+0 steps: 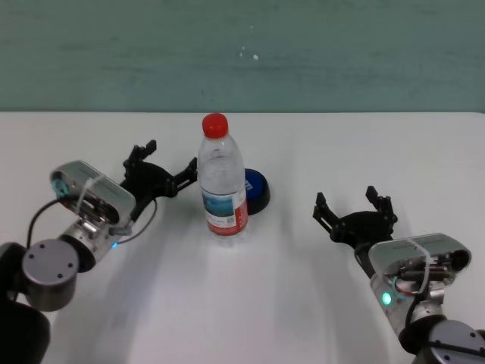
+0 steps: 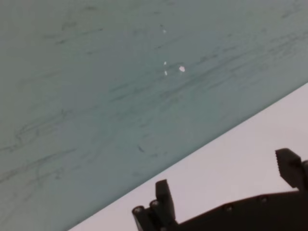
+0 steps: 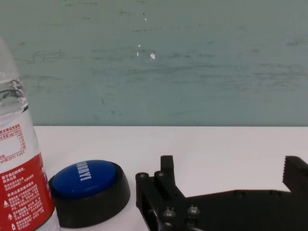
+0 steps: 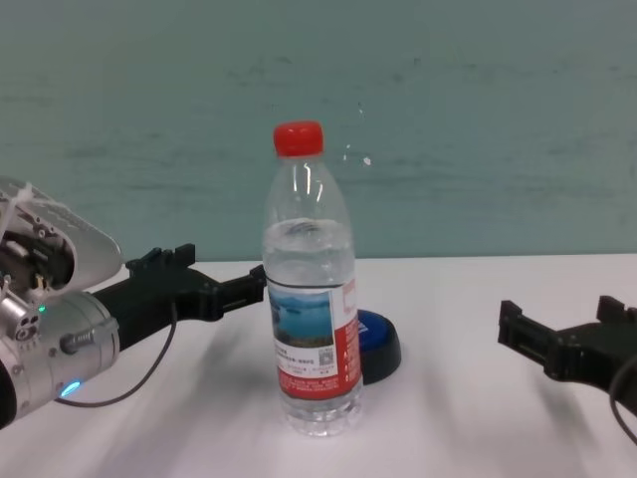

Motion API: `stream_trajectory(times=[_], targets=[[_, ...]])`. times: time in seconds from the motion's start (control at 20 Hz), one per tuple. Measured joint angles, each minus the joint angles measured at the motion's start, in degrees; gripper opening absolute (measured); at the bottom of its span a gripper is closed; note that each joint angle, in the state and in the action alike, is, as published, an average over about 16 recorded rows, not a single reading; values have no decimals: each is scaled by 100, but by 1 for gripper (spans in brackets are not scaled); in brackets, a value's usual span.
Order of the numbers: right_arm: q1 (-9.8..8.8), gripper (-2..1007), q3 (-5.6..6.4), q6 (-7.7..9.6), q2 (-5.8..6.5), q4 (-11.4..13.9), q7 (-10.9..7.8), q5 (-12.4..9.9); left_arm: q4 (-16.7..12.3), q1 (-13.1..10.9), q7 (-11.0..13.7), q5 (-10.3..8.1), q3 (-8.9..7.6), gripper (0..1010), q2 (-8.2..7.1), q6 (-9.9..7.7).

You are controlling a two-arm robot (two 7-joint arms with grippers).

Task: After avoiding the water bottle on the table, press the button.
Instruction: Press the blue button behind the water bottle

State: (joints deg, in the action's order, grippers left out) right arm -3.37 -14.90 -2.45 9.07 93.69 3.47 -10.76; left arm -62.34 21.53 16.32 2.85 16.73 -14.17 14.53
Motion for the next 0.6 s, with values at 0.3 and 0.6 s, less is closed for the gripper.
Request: stream_trajectory(times=[0.3, 0.6], targets=[[0, 1004, 0, 0, 0, 0, 0, 0, -74, -54, -47, 11, -26, 1000, -9, -35], [0, 1004, 0, 0, 0, 0, 0, 0, -325, -216, -61, 25, -58, 1000, -74, -104]])
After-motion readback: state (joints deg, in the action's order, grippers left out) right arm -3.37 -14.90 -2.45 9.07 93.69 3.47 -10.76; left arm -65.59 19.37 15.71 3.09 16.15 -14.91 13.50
